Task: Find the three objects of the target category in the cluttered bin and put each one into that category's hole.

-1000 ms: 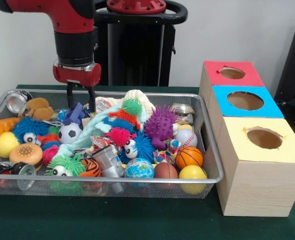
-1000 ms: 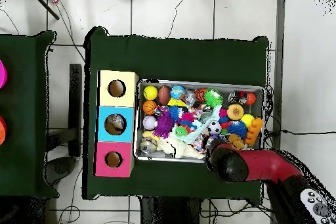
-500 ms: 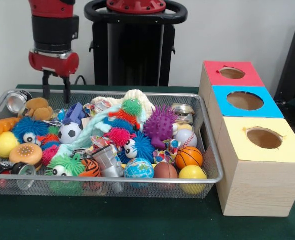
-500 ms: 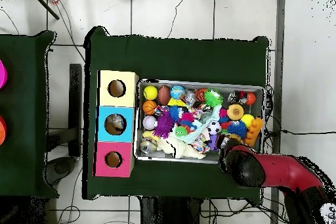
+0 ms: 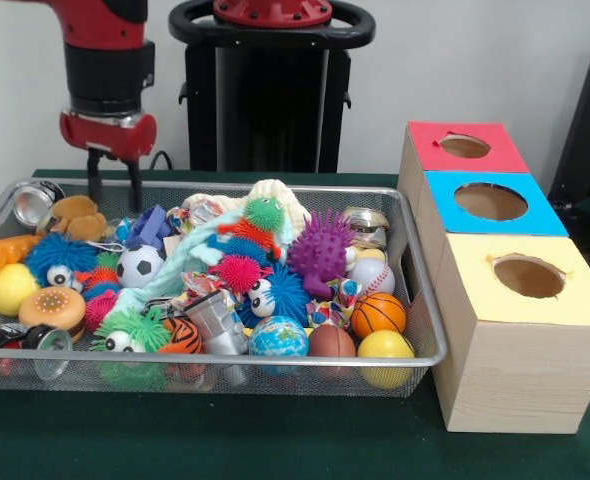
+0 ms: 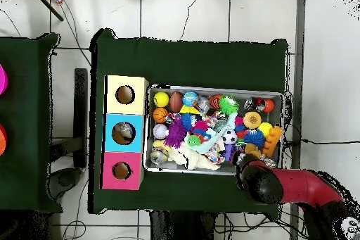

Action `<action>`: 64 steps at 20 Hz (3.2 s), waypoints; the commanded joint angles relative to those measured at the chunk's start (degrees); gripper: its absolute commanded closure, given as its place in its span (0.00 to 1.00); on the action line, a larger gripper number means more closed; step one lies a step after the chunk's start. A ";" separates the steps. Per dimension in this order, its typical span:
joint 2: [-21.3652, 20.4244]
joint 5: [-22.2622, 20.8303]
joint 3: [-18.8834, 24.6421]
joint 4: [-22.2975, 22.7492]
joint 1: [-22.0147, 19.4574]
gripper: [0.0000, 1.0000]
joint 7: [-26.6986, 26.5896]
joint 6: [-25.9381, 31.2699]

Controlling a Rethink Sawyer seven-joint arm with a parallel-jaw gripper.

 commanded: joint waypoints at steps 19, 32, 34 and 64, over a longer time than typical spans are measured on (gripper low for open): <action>12.14 -8.16 -19.80 -9.51 15.34 0.00 9.18 -14.55; 9.99 -4.74 -21.82 -8.62 15.51 0.00 3.88 -13.42; 9.65 -4.71 -22.07 -8.74 15.73 0.00 3.74 -13.00; 13.10 -5.89 12.08 -1.41 -9.39 0.00 -11.21 -5.89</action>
